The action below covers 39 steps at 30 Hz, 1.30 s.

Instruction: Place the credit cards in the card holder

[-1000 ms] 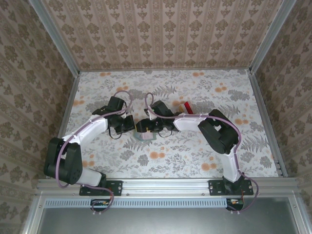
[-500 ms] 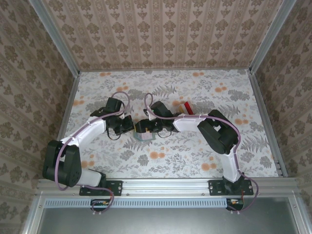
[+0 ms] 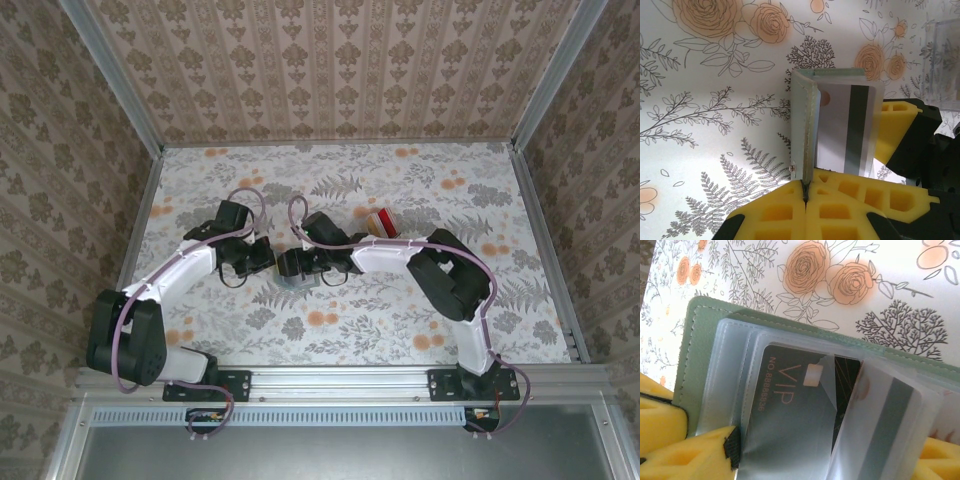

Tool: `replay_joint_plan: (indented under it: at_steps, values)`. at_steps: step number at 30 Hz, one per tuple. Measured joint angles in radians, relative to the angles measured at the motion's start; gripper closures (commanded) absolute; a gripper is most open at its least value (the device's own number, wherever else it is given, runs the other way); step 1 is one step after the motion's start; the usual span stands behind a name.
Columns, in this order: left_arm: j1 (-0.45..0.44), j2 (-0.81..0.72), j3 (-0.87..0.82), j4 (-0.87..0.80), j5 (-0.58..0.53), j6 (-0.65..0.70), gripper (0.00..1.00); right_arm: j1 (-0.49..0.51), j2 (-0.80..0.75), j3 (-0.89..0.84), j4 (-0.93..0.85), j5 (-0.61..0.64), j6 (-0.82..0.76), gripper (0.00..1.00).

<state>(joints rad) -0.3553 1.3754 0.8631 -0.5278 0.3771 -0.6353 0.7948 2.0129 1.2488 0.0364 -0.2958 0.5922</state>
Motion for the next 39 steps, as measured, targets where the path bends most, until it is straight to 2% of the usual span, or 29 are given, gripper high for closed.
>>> replay_joint_plan:
  at_steps: [21, 28, 33, 39]
  values:
    - [0.022, -0.008, 0.0, 0.031, 0.031, 0.001, 1.0, -0.101, -0.162, -0.14, -0.141, 0.095, -0.07, 0.32]
    - [0.042, 0.065, -0.087, 0.144, 0.053, 0.0, 1.0, -0.106, -0.211, -0.139, -0.161, 0.089, -0.094, 0.33]
    - [0.043, 0.095, -0.109, 0.167, 0.076, 0.0, 1.0, -0.084, -0.193, -0.124, -0.159, 0.047, -0.095, 0.36]
    - [0.043, 0.095, -0.107, 0.172, 0.08, 0.0, 1.0, -0.036, -0.078, -0.054, -0.13, 0.0, -0.08, 0.38]
